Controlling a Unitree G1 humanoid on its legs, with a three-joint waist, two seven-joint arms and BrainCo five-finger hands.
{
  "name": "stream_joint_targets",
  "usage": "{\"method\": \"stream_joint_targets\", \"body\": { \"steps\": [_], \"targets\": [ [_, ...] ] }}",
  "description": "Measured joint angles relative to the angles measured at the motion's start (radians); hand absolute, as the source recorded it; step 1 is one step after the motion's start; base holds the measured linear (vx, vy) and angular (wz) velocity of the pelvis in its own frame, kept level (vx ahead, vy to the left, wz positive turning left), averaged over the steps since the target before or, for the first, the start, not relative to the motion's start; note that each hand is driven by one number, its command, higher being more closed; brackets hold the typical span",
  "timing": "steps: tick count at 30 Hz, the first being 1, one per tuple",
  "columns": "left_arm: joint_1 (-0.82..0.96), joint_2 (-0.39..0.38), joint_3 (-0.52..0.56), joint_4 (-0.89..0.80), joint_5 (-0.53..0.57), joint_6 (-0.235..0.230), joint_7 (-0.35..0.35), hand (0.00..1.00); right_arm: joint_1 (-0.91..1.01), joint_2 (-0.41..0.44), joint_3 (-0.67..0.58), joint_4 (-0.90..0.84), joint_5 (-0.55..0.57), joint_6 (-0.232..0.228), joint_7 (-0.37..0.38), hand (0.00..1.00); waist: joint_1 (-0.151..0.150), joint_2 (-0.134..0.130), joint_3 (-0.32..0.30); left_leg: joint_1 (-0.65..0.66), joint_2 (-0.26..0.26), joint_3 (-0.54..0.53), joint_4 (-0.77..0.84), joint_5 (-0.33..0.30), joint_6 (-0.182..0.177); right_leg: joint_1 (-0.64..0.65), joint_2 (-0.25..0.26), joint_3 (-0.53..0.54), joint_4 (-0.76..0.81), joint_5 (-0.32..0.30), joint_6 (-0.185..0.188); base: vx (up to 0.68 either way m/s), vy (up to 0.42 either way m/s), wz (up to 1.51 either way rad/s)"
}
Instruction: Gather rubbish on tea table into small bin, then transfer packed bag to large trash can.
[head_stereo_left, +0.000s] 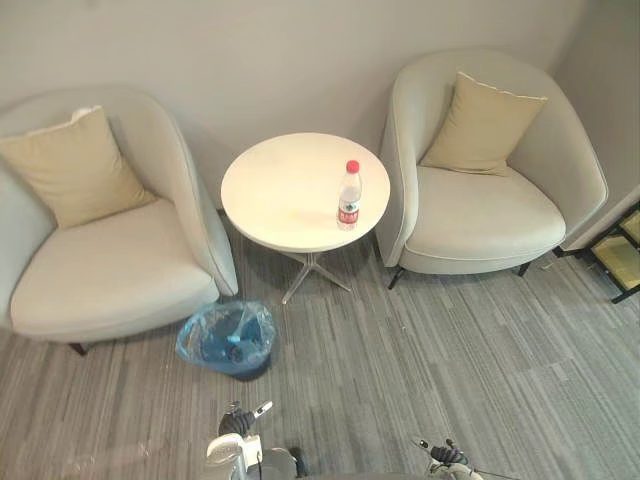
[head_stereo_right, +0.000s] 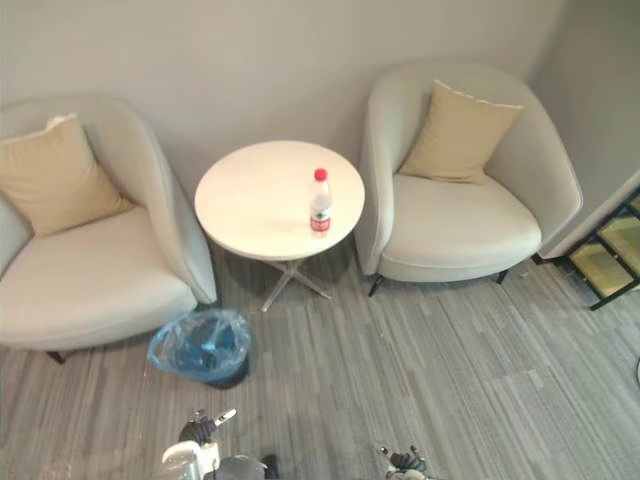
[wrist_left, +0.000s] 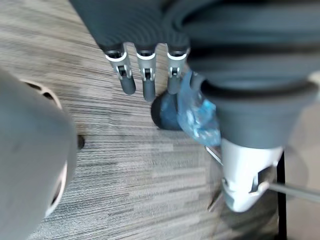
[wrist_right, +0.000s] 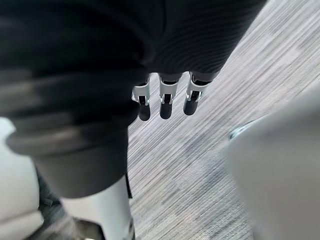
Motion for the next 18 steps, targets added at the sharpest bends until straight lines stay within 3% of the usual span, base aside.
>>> {"method": "stream_joint_targets", "body": {
  "steps": [3,6,7,8,9,10,12,13,14,15,18],
  "targets": [
    [-0.005,-0.007,0.001,0.017,0.002,0.003,0.0,0.0,-0.002,0.006,0.002,-0.017,0.0,-0.005,0.001,0.0,-0.005,-0.005,0.005,0.101,0.008,-0.019,-0.067,-0.001,-0.002,-0.058,-0.001,-0.078,-0.058,-0.049,-0.053,0.35,-0.05,0.22],
    [-0.005,-0.02,0.009,0.018,0.007,0.002,0.0,0.0,-0.013,0.007,0.003,-0.017,-0.001,-0.007,0.003,0.0,-0.018,-0.005,0.009,0.145,0.036,-0.06,-0.094,-0.004,-0.007,-0.077,0.021,-0.106,-0.335,-0.024,-0.091,0.36,-0.199,0.53],
    [-0.003,-0.02,0.012,0.016,0.017,0.0,0.0,0.0,-0.013,0.007,0.005,-0.011,-0.001,-0.007,0.003,0.0,-0.018,-0.01,0.008,0.16,0.042,-0.092,-0.098,-0.023,-0.04,-0.069,0.05,-0.059,-0.503,0.057,-0.105,0.31,-0.226,0.35],
    [-0.002,-0.018,0.017,0.017,0.021,-0.001,0.0,0.0,-0.013,0.008,0.006,-0.006,0.001,-0.007,0.004,0.0,-0.018,-0.019,0.006,0.163,0.038,-0.107,-0.098,-0.03,-0.053,-0.062,0.056,-0.039,-0.53,0.126,-0.107,0.39,-0.255,0.28],
    [-0.011,-0.041,0.046,0.035,0.022,-0.001,0.0,0.0,-0.029,-0.011,0.002,0.011,0.0,-0.009,0.007,0.0,-0.017,0.028,0.009,0.178,0.078,-0.149,-0.093,-0.036,-0.068,-0.038,0.097,-0.045,-0.514,0.109,-0.133,0.37,-0.242,0.03],
    [-0.01,-0.062,0.06,0.036,0.022,-0.002,0.0,0.0,-0.041,-0.022,-0.001,0.022,0.0,-0.008,0.008,0.0,-0.013,0.044,0.009,0.172,0.096,-0.18,-0.07,-0.028,-0.077,-0.04,0.105,-0.063,-0.502,0.076,-0.147,0.43,-0.28,0.08],
    [-0.011,-0.067,0.047,0.038,0.026,0.001,-0.001,0.0,-0.045,-0.025,-0.003,0.026,0.001,-0.008,0.007,0.0,-0.018,0.058,0.003,0.142,0.11,-0.21,-0.003,0.001,-0.095,-0.022,0.106,-0.084,-0.487,0.038,-0.165,0.33,-0.253,0.26],
    [-0.014,-0.066,0.044,0.038,0.041,0.002,-0.002,0.0,-0.042,-0.025,-0.004,0.027,0.001,-0.008,0.006,0.0,-0.025,0.052,0.008,0.107,0.126,-0.223,0.077,0.009,-0.104,0.004,0.105,-0.108,-0.506,0.029,-0.173,0.3,-0.245,0.62],
    [-0.025,-0.065,0.045,0.034,0.042,0.002,0.0,0.0,-0.036,-0.022,-0.003,0.026,0.002,-0.008,0.005,0.0,-0.03,0.051,0.012,0.034,0.148,-0.242,0.244,0.045,-0.121,0.063,0.103,-0.138,-0.548,0.023,-0.181,0.33,-0.271,0.82],
    [-0.026,-0.062,0.042,0.017,0.042,0.002,-0.001,0.0,-0.03,-0.016,0.001,0.027,0.002,-0.007,0.0,0.0,-0.025,0.032,0.025,-0.046,0.177,-0.237,0.416,0.058,-0.125,0.122,0.099,-0.163,-0.588,0.02,-0.187,0.25,-0.196,0.68],
    [-0.023,-0.061,0.023,-0.007,0.042,-0.004,0.0,0.0,-0.034,-0.014,0.008,0.029,0.004,-0.007,-0.003,0.0,-0.011,0.028,0.029,-0.115,0.195,-0.178,0.498,0.043,-0.125,0.204,0.096,-0.185,-0.644,0.02,-0.194,0.17,-0.085,0.15]
  ]
}}
